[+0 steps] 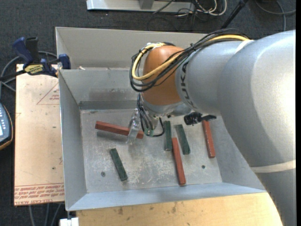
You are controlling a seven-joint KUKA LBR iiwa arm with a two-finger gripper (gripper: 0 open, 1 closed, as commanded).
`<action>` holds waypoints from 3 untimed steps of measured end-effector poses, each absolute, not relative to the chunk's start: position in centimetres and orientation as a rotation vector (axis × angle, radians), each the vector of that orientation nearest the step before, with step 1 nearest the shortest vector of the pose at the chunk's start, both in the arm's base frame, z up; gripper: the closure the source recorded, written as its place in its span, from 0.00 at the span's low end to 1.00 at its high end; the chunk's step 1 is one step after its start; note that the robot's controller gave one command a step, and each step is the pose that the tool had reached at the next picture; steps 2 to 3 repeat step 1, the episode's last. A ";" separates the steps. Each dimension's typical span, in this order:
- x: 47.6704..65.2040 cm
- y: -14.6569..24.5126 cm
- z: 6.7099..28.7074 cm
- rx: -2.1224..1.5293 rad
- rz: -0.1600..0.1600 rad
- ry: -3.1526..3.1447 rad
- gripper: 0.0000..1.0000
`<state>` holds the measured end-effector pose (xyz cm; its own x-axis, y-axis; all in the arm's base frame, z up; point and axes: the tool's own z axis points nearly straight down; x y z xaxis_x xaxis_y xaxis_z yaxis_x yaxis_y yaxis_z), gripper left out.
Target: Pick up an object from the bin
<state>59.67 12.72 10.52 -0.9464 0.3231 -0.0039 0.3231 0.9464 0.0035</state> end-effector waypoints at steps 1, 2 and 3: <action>59.9 12.8 18.8 0.509 0.007 3.090 1.00; 59.9 12.8 18.8 0.509 0.007 3.090 1.00; 59.9 12.8 18.8 0.509 0.007 3.090 1.00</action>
Offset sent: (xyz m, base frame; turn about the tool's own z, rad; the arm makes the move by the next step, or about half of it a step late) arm -0.0001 -0.0002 0.0781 0.0000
